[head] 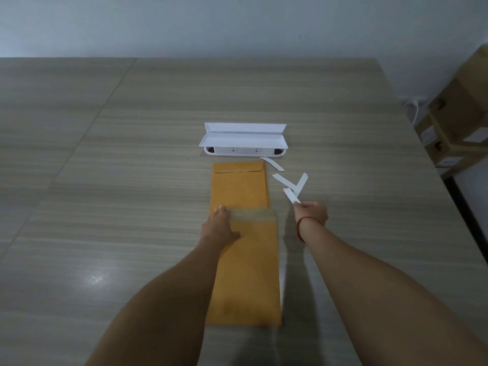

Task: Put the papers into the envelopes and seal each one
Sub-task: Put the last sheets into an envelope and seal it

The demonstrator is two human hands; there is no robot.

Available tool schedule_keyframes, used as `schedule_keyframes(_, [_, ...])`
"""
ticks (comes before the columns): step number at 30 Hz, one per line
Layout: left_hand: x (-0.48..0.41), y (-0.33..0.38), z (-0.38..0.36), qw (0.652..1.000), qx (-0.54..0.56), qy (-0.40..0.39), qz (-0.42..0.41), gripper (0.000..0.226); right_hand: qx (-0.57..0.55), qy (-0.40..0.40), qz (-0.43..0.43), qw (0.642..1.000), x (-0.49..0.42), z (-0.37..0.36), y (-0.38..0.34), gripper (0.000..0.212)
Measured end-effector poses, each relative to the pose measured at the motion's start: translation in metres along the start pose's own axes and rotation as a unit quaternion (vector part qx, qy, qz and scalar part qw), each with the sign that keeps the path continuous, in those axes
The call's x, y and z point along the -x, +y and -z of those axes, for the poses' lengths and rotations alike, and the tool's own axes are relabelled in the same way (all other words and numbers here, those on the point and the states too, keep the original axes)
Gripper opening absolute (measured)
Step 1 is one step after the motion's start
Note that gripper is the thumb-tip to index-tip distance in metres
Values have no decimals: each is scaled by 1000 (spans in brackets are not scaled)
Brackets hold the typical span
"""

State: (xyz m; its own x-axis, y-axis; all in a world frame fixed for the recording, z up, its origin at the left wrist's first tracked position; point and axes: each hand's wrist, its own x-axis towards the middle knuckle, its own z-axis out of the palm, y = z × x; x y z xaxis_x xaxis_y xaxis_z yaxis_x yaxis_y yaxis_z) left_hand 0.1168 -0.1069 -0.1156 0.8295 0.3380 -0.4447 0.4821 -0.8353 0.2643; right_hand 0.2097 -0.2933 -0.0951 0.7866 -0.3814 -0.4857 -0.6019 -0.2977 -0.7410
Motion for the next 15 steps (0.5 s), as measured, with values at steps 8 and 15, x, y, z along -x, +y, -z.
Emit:
schedule_keyframes(8, [5, 6, 2, 998, 8, 54, -18, 93, 127, -100, 116, 980, 11, -21, 1, 14])
schedule_keyframes(15, [19, 13, -1, 987, -56, 149, -15, 58, 316, -199, 291, 881, 31, -27, 3, 28])
